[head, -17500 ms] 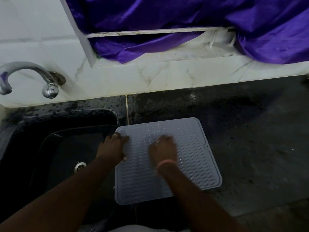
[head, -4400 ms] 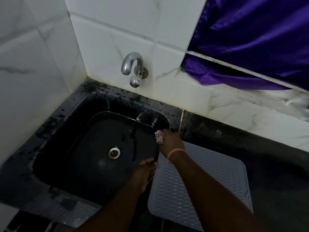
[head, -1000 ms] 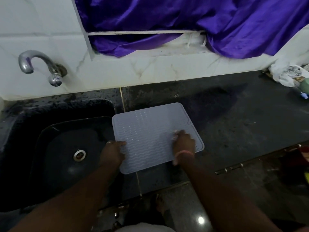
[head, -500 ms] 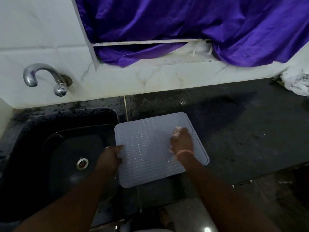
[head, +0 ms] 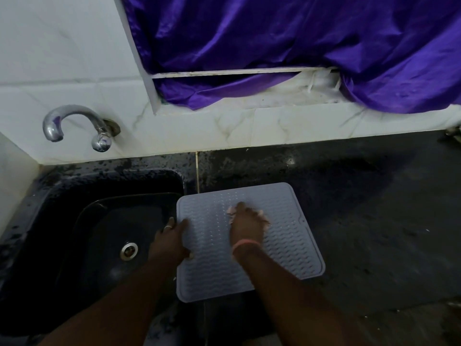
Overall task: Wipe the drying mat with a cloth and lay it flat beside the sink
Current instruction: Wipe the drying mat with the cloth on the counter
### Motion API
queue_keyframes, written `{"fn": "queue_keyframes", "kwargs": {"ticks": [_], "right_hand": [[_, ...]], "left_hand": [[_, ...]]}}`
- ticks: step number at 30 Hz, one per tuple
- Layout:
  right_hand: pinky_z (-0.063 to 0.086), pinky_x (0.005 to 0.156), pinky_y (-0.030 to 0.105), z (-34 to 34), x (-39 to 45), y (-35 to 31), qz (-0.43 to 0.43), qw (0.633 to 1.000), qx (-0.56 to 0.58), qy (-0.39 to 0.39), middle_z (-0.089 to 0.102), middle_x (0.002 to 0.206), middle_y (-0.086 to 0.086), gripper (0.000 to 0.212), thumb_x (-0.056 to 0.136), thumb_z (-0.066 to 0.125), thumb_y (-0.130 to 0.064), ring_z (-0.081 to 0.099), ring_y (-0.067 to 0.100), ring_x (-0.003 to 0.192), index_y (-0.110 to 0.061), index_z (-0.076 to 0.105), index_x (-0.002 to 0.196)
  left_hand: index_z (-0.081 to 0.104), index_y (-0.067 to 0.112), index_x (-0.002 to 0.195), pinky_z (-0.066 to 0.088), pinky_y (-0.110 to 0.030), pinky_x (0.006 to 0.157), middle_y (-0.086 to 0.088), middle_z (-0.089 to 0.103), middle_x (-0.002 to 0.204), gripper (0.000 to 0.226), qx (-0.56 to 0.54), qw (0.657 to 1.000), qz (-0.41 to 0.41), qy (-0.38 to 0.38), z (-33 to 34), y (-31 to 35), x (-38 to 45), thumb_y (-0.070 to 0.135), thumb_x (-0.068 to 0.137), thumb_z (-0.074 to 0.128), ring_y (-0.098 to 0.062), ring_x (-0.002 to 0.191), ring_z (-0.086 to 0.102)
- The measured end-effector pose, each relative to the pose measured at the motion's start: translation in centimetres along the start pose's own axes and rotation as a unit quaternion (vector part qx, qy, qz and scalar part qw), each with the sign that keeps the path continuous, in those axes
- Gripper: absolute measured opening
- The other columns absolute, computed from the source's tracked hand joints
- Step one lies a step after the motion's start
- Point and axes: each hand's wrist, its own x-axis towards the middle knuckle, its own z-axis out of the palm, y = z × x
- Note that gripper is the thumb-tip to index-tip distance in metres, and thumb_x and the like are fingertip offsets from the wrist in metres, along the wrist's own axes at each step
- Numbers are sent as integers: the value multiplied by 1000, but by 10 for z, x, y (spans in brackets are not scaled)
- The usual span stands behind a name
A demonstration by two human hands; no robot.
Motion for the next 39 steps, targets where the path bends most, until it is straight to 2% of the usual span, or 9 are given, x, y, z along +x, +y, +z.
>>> {"fn": "queue_keyframes", "kwargs": {"ticks": [5,10,15,17,21,26,30,35,39], "right_hand": [[48,95,42,8,-26,-63,-181,962,144,-142,63,118,8,39,91,65,-26,59,26,110,-20,46,124],[45,68,18,-36,28,7,-70,933,351,-33,62,97,-4,20,95,59,-12,62,13,88,-25,48,106],[48,89,37,-41,115,115,121,955,255,89,62,113,19,31,94,58,-15,61,35,106,-7,50,123],[46,103,44,-23,127,120,126,975,179,42,51,134,24,45,89,61,-14,49,41,126,-6,47,131],[44,107,45,2,111,51,108,990,90,-14,41,147,20,57,88,63,-16,39,36,137,-12,42,140],[40,109,49,23,57,-57,-46,996,36,-60,46,145,18,55,89,60,-14,43,36,134,-12,41,141],[41,107,47,19,42,-71,-187,955,154,-173,54,136,17,47,90,61,-20,49,37,127,-13,50,134],[48,89,32,-35,67,7,-73,955,284,-43,61,100,-3,9,102,49,-21,57,12,94,-22,57,106],[48,102,43,-31,109,91,89,966,226,87,61,122,14,26,94,54,-8,59,32,116,-8,55,120]], "left_hand": [[12,45,155,31,-55,114,-11,7,165,111,-2,1000,-5,14,-6,-3,4,46,69,82,-40,147,21],[13,44,155,24,-58,117,-10,8,165,109,-32,999,-6,-16,-14,-7,12,53,70,80,-39,149,14],[17,48,152,31,-57,115,-8,12,165,101,-29,999,-14,5,-23,3,20,53,72,78,-39,147,20],[15,47,153,31,-56,114,-8,9,165,100,-1,1000,-14,2,-26,8,21,52,74,76,-39,148,17],[11,46,154,34,-57,112,-9,6,165,99,33,999,-12,-1,-29,12,18,53,78,74,-41,148,14],[19,45,153,40,-53,108,-8,17,162,89,48,999,-11,12,-33,19,13,50,81,71,-37,143,26],[33,42,147,45,-51,101,-5,27,157,76,47,998,-10,38,-33,21,13,46,81,70,-35,137,35],[16,40,155,44,-49,104,-7,24,158,95,64,998,-12,14,-32,20,15,49,80,73,-35,140,31],[13,40,156,43,-50,105,-9,24,158,98,66,998,-6,14,-29,19,19,50,79,73,-36,139,31]]}}
